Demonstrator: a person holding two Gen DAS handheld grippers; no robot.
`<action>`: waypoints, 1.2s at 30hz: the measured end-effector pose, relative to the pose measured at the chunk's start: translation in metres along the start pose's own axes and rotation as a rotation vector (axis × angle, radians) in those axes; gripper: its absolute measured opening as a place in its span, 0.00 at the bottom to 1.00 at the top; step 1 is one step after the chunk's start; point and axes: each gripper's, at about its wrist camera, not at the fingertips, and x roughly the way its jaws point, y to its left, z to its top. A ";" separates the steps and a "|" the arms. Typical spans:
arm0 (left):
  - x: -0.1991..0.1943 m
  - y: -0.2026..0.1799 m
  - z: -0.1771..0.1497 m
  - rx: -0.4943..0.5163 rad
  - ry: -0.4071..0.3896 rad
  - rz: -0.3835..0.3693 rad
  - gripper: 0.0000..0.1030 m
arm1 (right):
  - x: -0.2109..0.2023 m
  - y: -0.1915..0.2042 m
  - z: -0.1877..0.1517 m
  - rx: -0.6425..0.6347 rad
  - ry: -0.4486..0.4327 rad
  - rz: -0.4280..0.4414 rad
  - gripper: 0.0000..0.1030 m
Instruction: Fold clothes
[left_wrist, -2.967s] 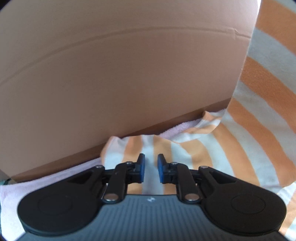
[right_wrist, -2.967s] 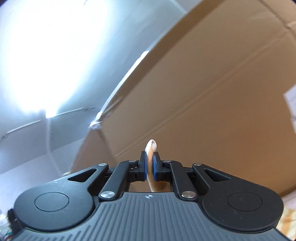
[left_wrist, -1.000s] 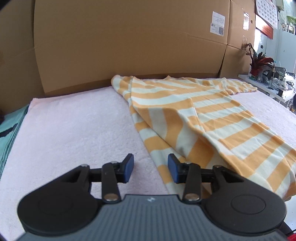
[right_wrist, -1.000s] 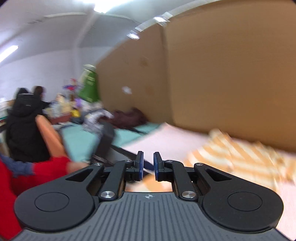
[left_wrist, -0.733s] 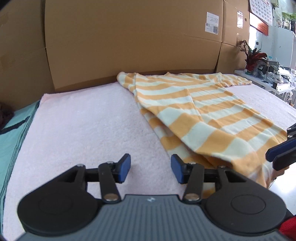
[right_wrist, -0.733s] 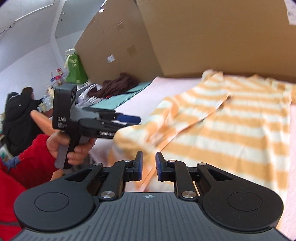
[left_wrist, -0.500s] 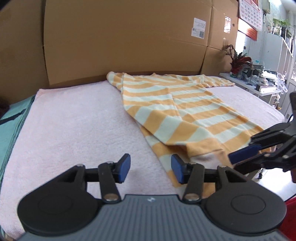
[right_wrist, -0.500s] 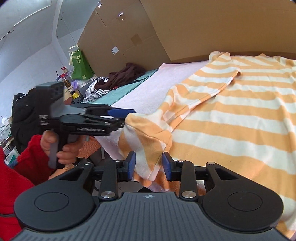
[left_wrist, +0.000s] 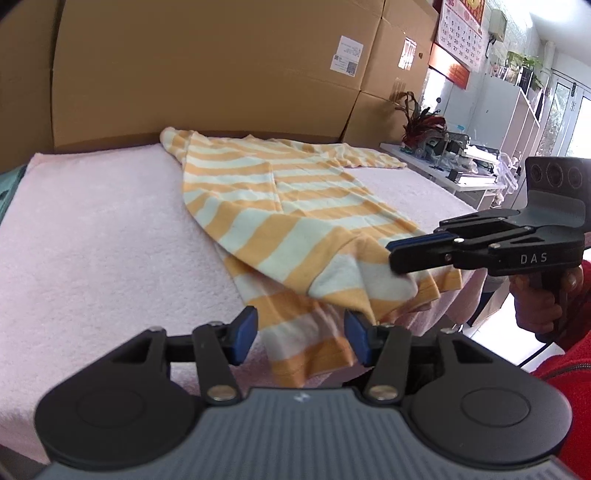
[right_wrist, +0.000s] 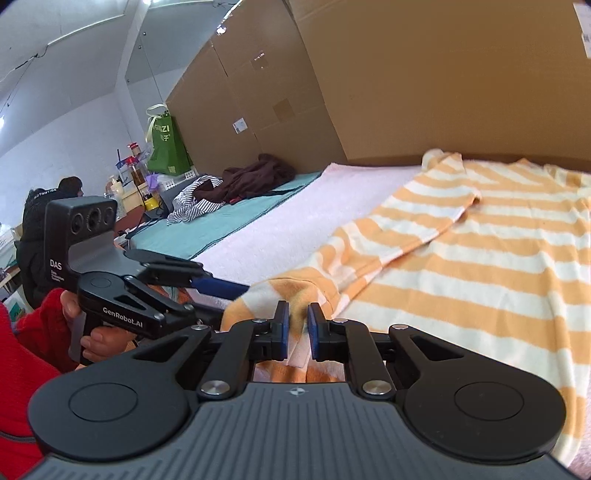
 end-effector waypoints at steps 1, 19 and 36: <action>0.002 -0.001 -0.001 -0.005 0.003 -0.014 0.53 | -0.002 0.003 0.001 -0.008 0.000 -0.002 0.12; -0.016 0.015 -0.010 0.055 0.005 0.126 0.64 | 0.025 0.015 -0.029 -0.013 0.141 0.002 0.18; 0.016 -0.001 -0.006 0.074 -0.010 0.067 0.66 | 0.108 -0.153 0.081 0.471 -0.037 -0.433 0.23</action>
